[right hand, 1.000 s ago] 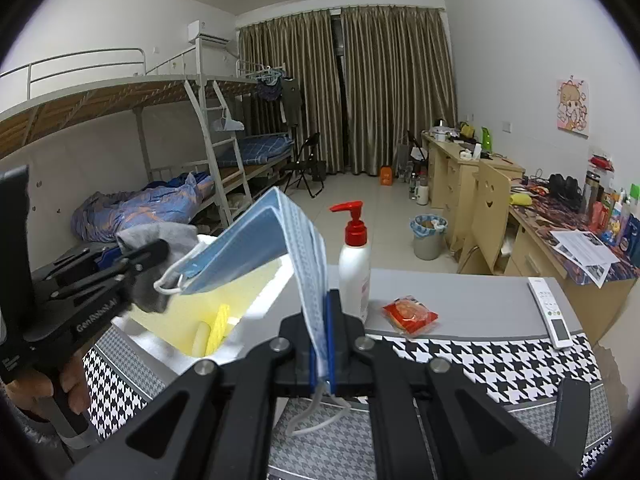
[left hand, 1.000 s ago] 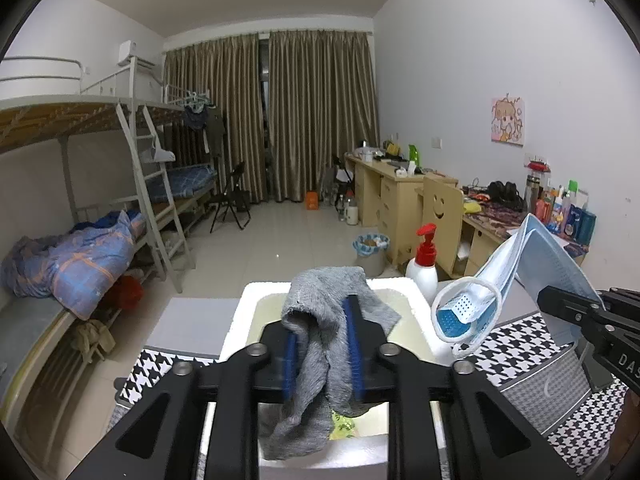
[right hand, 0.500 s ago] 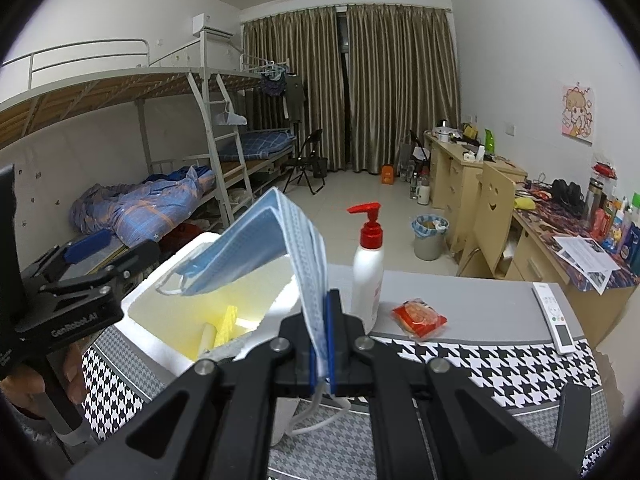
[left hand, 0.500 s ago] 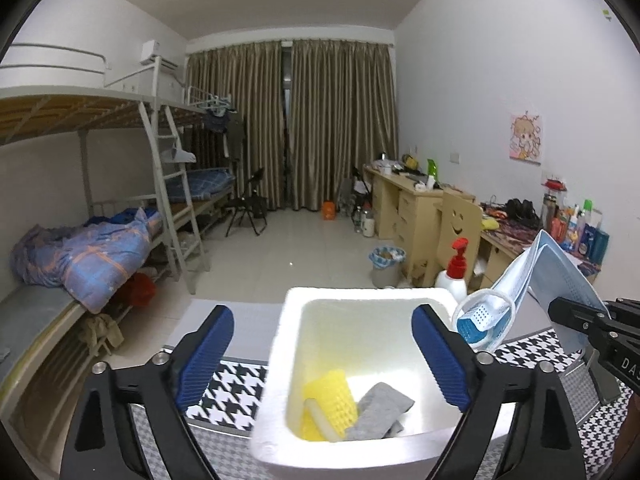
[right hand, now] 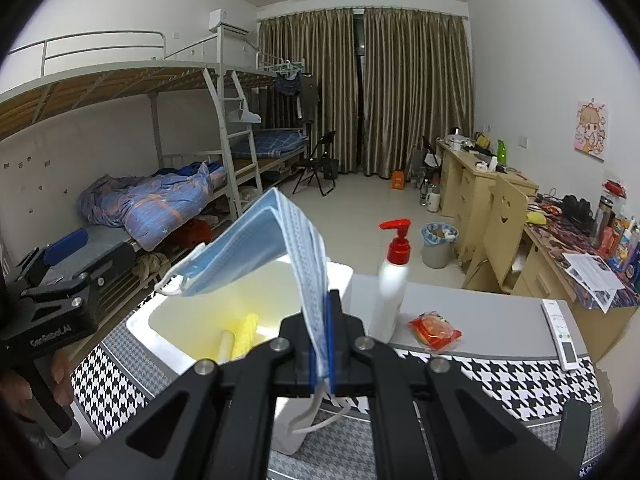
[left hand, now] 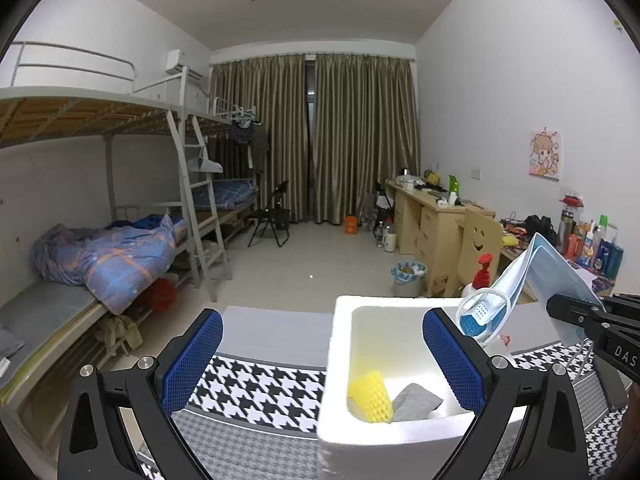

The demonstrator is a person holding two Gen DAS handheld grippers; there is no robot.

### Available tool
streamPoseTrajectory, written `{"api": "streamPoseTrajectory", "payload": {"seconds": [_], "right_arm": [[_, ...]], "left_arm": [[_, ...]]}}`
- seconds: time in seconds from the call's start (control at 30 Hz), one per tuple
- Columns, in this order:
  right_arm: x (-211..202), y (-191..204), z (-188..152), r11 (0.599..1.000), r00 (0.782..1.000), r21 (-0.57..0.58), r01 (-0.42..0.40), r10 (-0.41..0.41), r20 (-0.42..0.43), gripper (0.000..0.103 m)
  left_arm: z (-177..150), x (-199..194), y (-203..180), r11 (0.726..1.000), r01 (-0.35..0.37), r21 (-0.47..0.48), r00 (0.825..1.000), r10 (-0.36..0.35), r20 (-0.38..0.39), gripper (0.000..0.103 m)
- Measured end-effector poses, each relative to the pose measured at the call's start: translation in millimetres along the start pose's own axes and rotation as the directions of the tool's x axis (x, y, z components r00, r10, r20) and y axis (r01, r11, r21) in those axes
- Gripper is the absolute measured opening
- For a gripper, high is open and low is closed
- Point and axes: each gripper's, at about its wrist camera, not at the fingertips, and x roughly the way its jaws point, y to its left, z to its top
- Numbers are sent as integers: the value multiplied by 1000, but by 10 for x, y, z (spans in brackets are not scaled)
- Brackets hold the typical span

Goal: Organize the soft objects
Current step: 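Lower the blue mask into the foam box and open the right gripper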

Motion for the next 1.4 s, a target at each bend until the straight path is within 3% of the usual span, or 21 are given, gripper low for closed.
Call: {"api": "streamPoseTrajectory", "payload": {"seconds": [0.67,1.4], "right_arm": [[183,263,66,998,999,-40,-45,44,-29,7],[577,452,99,997,989,-45,-64,57,-137,7]], "left_arm": [[-81,-147,316,998,-52,-35,999,53,9,102],[-198,-163,497,994,-91,-61,996,91,-5,102]]}}
